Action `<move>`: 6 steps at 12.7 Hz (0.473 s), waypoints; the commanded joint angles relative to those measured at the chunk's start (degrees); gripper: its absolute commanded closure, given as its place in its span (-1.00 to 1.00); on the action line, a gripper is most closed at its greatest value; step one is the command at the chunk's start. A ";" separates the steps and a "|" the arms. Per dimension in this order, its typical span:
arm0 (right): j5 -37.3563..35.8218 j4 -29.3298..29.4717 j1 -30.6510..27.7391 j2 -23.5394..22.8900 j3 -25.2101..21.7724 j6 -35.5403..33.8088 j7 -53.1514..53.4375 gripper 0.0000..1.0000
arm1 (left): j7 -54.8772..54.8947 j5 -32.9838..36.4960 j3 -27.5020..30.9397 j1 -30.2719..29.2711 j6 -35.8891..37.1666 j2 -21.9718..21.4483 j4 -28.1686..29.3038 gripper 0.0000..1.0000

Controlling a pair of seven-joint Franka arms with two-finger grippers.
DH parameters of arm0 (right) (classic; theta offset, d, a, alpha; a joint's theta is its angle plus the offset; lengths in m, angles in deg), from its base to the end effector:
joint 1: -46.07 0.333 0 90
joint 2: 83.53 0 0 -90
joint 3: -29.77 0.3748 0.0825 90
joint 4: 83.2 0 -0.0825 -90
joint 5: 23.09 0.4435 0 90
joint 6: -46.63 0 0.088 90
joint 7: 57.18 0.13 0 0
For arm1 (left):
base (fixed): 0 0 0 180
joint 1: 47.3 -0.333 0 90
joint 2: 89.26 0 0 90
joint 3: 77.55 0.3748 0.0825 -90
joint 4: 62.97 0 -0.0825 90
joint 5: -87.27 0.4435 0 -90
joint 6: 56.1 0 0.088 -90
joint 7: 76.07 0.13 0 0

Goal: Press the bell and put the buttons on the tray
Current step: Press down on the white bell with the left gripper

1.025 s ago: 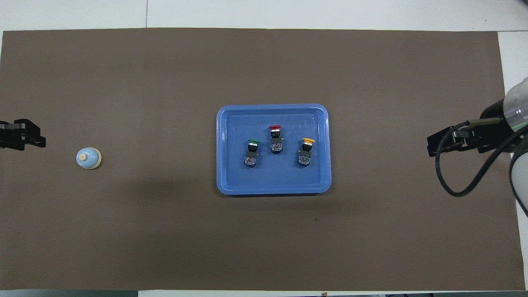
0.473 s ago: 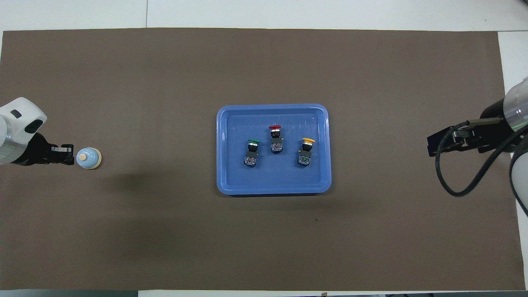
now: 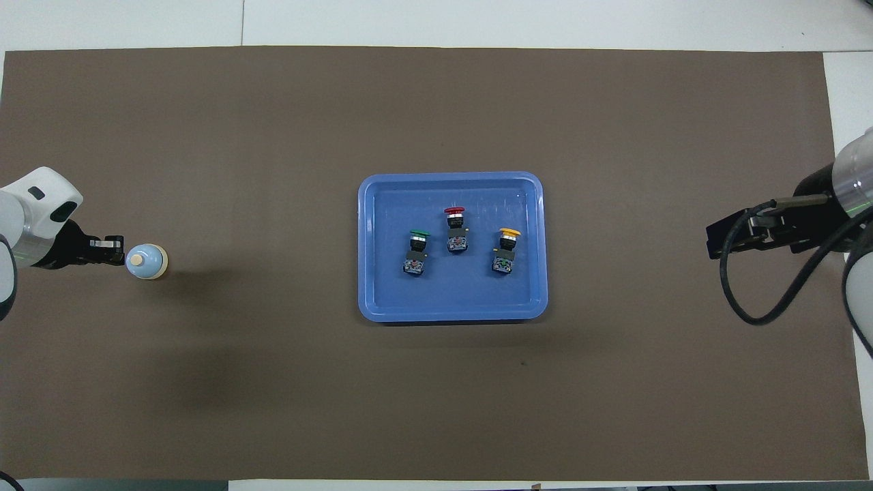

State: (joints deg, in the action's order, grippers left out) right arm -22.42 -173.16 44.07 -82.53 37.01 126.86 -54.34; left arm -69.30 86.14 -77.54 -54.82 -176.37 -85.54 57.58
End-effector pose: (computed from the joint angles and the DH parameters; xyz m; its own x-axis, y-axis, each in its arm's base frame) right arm 0.5825 0.0558 0.6578 0.9874 0.0424 -0.1522 0.0426 -0.9991 -0.0020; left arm 0.5933 0.0771 0.3843 0.9975 0.0229 -0.0674 0.0246 -0.9994 0.0244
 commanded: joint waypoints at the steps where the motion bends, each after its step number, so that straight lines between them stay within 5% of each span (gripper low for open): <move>1: -0.23 -0.04 -1.16 0.32 0.76 -0.86 -1.26 -1.00 | 0.88 0.17 -0.28 -0.57 -3.73 1.98 0.74 1.00; 6: -0.23 -0.04 -1.07 0.32 0.76 -0.86 -1.26 -1.00 | 2.36 0.26 -0.28 -0.48 -8.57 3.39 4.95 1.00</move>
State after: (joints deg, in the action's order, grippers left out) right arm -22.42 -173.16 44.07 -82.53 37.01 126.86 -54.34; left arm -68.72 86.14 -77.74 -54.86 -181.85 -81.30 59.27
